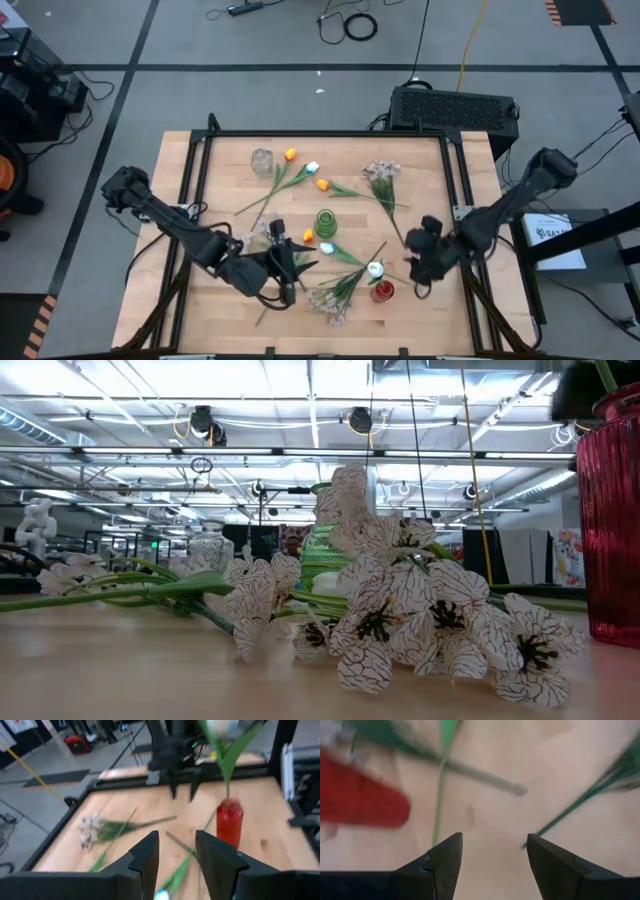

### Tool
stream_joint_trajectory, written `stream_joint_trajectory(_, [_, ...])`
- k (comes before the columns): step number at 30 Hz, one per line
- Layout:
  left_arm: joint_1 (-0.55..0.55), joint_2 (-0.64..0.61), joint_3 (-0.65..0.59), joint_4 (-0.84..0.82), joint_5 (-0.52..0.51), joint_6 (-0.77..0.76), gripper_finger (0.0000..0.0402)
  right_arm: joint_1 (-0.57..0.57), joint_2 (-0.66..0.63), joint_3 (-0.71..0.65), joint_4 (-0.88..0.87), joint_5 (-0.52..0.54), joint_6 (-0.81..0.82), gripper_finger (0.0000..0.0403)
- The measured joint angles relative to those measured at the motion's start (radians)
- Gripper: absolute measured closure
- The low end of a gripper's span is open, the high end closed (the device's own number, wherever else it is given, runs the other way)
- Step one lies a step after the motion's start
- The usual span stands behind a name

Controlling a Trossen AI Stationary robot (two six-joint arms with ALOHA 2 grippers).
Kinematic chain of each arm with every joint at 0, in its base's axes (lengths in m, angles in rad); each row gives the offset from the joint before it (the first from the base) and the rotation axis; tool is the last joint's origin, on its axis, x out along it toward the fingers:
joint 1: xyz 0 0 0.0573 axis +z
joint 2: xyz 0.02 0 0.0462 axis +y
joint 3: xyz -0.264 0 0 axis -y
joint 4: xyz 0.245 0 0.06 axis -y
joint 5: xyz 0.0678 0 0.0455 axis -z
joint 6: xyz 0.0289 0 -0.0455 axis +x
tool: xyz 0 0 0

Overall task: Sort flowers into vase by color
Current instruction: Put the bottom white tulip into the red vase

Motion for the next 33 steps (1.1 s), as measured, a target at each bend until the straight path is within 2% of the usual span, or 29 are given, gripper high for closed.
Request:
stream_joint_trajectory(6, [0.0,0.0,-0.139,0.196,-0.013,-0.022,0.0265,0.107,0.103,-0.092,0.235,0.012,0.086,0.0188])
stream_joint_trajectory(12, [0.002,0.0,-0.249,0.387,-0.011,-0.022,0.0265,0.144,0.231,-0.098,0.27,0.013,0.145,0.0188])
stream_joint_trajectory(20, [0.002,0.0,-0.267,0.413,-0.012,-0.046,0.0265,0.157,0.351,-0.095,0.363,0.025,0.119,0.0188])
stream_joint_trajectory(25, [0.002,0.0,-0.267,0.414,-0.012,-0.047,0.0265,0.157,0.355,-0.095,0.365,0.027,0.124,0.0188])
stream_joint_trajectory(29, [0.002,0.0,-0.267,0.414,-0.012,-0.047,0.0265,0.156,0.305,-0.082,0.307,0.019,0.16,0.0188])
stream_joint_trajectory(33, [0.002,0.0,-0.267,0.413,-0.012,-0.047,0.0265,0.169,0.254,-0.057,0.302,0.064,0.149,0.0188])
